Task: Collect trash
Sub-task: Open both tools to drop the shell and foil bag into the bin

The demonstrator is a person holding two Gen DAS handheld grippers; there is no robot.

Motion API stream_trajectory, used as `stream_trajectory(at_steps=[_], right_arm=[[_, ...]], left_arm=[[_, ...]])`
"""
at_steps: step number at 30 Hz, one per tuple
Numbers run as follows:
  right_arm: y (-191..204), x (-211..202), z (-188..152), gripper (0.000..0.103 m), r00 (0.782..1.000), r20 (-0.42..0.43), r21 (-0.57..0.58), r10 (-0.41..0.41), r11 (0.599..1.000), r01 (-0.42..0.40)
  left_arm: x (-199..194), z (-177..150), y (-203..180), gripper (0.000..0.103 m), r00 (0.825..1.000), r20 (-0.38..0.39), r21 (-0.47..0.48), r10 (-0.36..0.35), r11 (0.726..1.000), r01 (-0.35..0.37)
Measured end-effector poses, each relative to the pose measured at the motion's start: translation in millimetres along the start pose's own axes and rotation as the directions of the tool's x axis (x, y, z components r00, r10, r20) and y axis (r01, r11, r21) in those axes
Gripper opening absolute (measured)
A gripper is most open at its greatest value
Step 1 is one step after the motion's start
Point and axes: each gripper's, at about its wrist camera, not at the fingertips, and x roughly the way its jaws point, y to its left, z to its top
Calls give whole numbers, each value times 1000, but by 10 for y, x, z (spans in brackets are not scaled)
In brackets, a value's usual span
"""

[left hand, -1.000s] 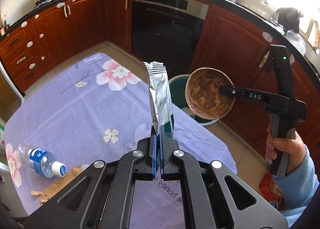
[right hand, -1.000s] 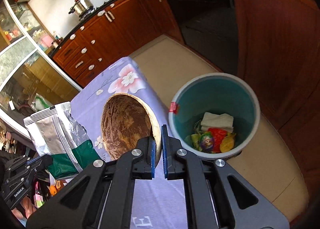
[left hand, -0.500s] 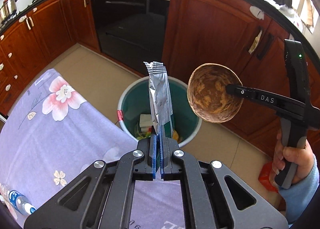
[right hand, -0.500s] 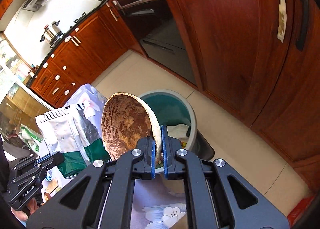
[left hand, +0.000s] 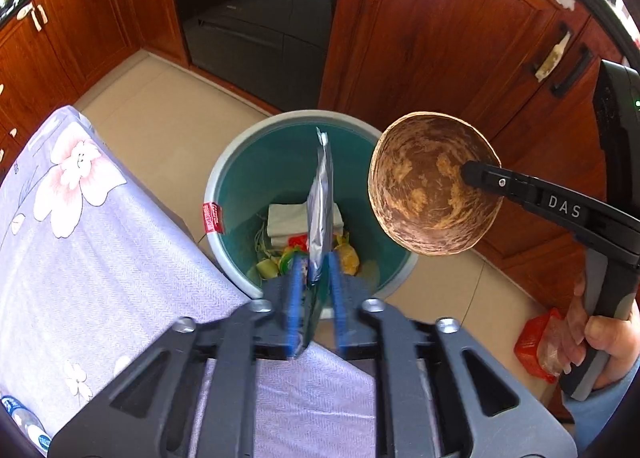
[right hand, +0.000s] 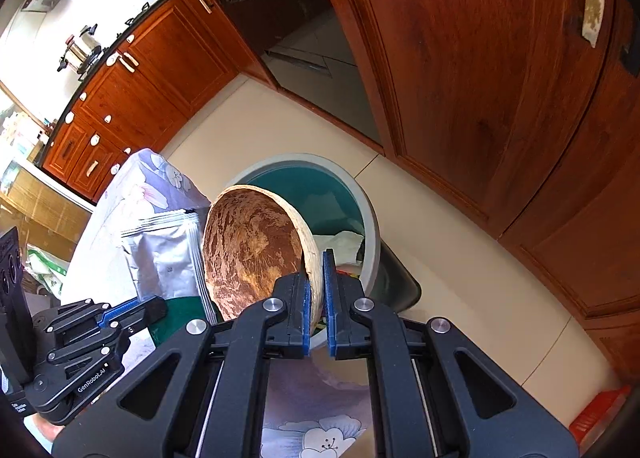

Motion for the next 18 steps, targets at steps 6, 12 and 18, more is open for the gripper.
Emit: stream_trajectory(at_steps=[6, 12, 18], right_arm=[[-11, 62, -15, 6, 1000, -6, 4, -10, 1000, 10], [63, 192, 3, 6, 999, -33, -6, -27, 1000, 27], [148, 315, 16, 17, 998, -57, -8, -30, 1000, 30]], left_arm=[[-86, -52, 41, 62, 999, 40, -10, 33, 999, -32], [-119, -105, 144, 70, 999, 32, -41, 37, 999, -36], [-167, -181, 197, 76, 1000, 22, -88, 22, 996, -20]])
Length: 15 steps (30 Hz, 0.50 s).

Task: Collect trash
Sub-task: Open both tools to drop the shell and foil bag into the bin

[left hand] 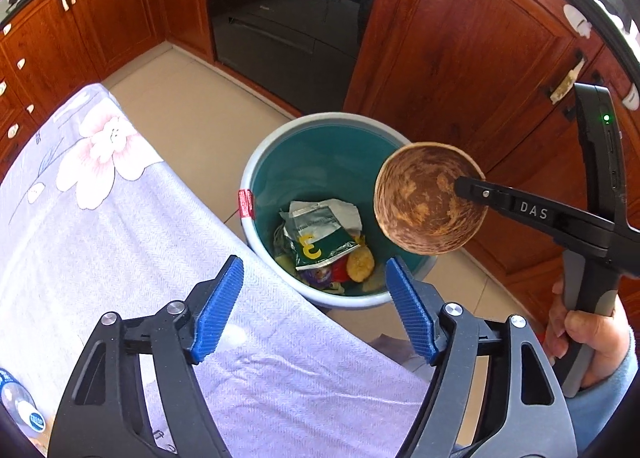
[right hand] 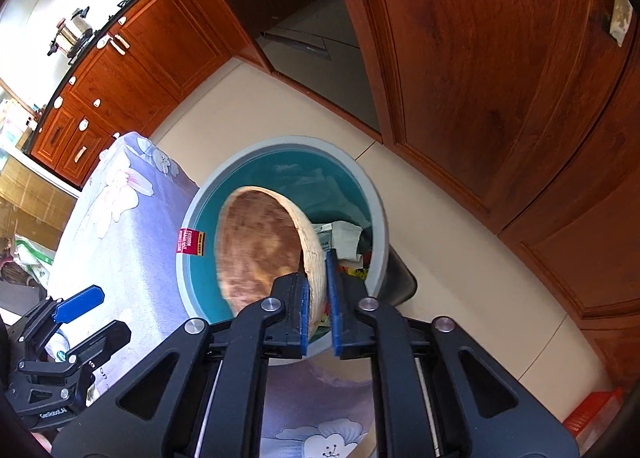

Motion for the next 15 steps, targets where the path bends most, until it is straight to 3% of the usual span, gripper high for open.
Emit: stream_trajectory(at_steps=[3, 4, 8, 15], right_arm=[[60, -9, -23, 65, 1000, 19, -10, 6, 1000, -5], [91, -7, -34, 72, 1000, 25, -20, 2, 1000, -1], [161, -19, -39, 85, 1000, 16, -33, 6, 999, -5], [293, -69, -100, 88, 1000, 3, -45, 0, 999, 0]], left_arm=[[-29, -44, 20, 79, 1000, -3, -25, -8, 1000, 8], [-47, -65, 23, 79, 1000, 1, -34, -10, 999, 10], [-81, -127, 47, 85, 1000, 9, -54, -16, 998, 17], [-220, -227, 97, 89, 1000, 9, -68, -8, 998, 9]])
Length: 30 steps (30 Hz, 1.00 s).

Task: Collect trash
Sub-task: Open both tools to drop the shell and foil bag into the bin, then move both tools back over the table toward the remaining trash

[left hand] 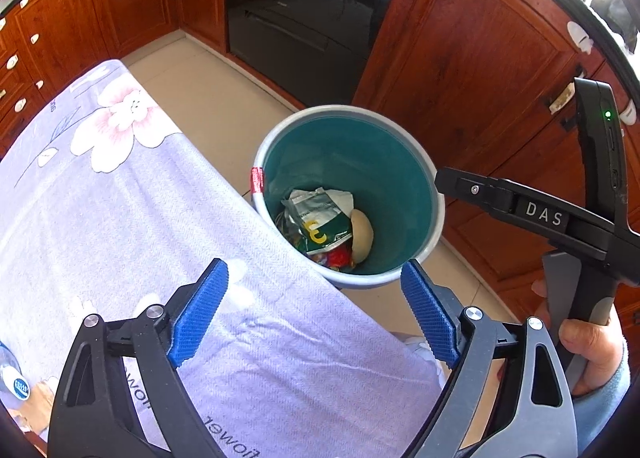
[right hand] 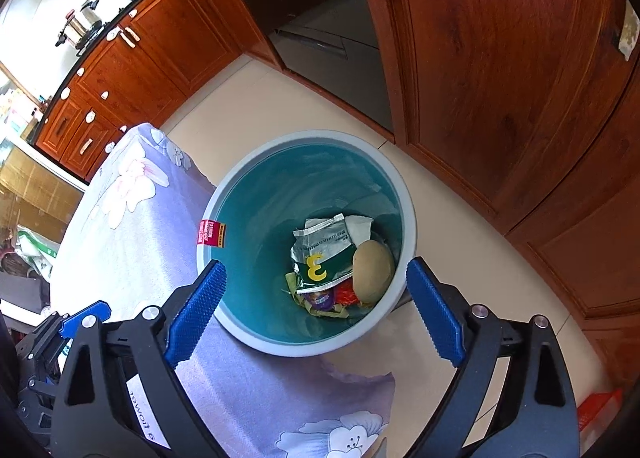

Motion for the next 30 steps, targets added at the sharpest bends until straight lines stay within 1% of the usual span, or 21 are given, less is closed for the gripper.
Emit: stream_trajectory(at_steps=[7, 8, 12, 21, 23, 30], right_arm=[[148, -102, -84, 88, 1000, -7, -23, 11, 1000, -11], [170, -122, -96, 90, 1000, -7, -25, 11, 1000, -11], [248, -219, -161, 91, 1000, 2, -34, 16, 999, -16], [449, -433, -301, 91, 999, -7, -62, 43, 997, -43], [525, -482, -336, 91, 999, -8, -74, 49, 996, -49], [886, -647, -505, 91, 997, -8, -142, 71, 987, -72]], left_arm=[[-172, -81, 79, 96, 1000, 24, -12, 13, 1000, -13], [-201, -96, 85, 96, 1000, 28, -12, 13, 1000, -13], [-335, -173, 97, 97, 999, 42, -10, 16, 1000, -16], [-653, -409, 143, 98, 997, 69, -6, 31, 1000, -31], [-714, -445, 183, 98, 997, 75, -12, 33, 999, -32], [-1007, -736, 384, 99, 993, 101, -41, 54, 998, -50]])
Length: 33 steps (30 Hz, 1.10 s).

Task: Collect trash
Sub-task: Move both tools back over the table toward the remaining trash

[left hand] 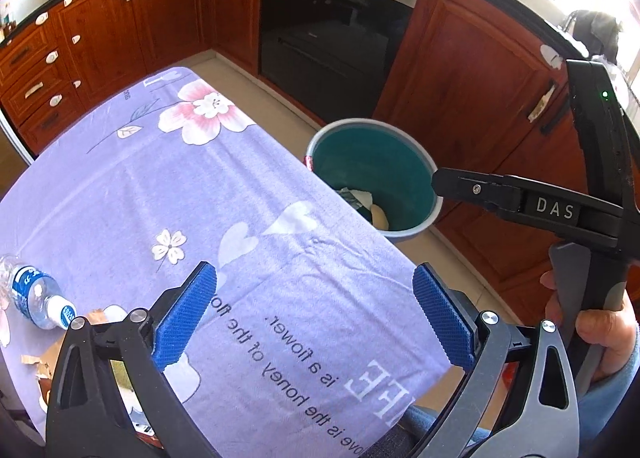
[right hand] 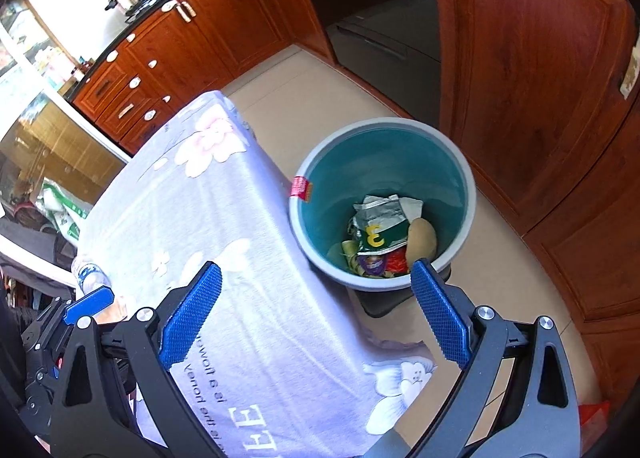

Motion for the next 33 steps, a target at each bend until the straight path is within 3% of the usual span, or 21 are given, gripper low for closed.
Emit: stream_trajectory(at_steps=[6, 13, 24, 33], right_arm=[[432, -18, -93, 91, 1000, -16, -72, 17, 997, -18], [1097, 147, -298, 91, 996, -80, -162, 36, 986, -48], [2303, 362, -719, 91, 983, -176, -366, 49, 924, -112], [2787, 606, -1064, 91, 967, -248, -436, 58, 885, -165]], left_arm=[[-256, -283, 394, 99, 999, 18, -51, 31, 998, -30], [-536, -691, 990, 99, 997, 29, -174, 72, 983, -66], [-1028, -1352, 1766, 99, 987, 65, -296, 145, 948, -119], [-1285, -2050, 2345, 99, 972, 26, -345, 235, 914, -212]])
